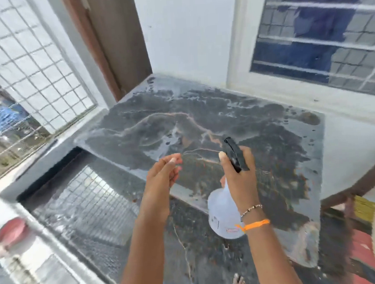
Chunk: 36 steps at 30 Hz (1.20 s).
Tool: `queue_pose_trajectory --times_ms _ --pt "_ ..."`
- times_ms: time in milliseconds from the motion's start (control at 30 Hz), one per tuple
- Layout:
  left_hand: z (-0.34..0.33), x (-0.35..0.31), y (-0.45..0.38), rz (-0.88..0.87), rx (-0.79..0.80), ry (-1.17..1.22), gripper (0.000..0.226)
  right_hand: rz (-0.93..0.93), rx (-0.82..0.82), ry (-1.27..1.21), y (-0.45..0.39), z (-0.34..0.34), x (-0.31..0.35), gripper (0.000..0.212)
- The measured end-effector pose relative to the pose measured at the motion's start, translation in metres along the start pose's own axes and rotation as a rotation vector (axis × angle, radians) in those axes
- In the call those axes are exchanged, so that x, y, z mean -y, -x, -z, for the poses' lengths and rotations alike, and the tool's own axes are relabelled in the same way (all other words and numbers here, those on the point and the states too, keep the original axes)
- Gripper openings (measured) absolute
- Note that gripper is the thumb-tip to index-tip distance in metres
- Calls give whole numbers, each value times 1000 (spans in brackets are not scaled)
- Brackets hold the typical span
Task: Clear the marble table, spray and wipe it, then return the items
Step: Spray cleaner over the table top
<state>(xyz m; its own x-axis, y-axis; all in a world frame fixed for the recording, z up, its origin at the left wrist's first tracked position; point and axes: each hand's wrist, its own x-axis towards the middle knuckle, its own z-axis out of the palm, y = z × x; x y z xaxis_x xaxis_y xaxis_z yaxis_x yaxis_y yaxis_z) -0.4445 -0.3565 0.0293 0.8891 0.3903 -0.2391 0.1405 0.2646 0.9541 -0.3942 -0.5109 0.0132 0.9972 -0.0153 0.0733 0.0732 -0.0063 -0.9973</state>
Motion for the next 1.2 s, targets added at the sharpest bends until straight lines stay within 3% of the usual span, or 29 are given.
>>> queue_pose_trajectory --times_ms 67,333,467,667,767,967,1033,1200 --pt "26 -9 -7 -30 -63 33 22 -70 64 -15 -6 -34 2 16" --pt "94 -36 -85 -26 -203 -8 19 -197 191 -85 -72 -141 -21 61" --pt "119 -56 -148 -46 -236 -139 18 -238 189 -166 -129 -181 -32 42" --pt "132 -71 -237 -2 -269 -133 18 -205 201 -158 -194 -231 -42 31" --pt "129 -68 -280 51 -194 -127 19 -257 194 -64 -222 -259 -51 42" --pt "133 -67 -364 81 28 -316 17 -90 195 441 -271 -314 -54 51" --pt "135 -66 -393 93 82 -381 17 -124 150 436 -298 -329 -57 54" --pt "155 -62 -469 165 260 -525 19 -463 -35 122 -371 -363 -74 45"
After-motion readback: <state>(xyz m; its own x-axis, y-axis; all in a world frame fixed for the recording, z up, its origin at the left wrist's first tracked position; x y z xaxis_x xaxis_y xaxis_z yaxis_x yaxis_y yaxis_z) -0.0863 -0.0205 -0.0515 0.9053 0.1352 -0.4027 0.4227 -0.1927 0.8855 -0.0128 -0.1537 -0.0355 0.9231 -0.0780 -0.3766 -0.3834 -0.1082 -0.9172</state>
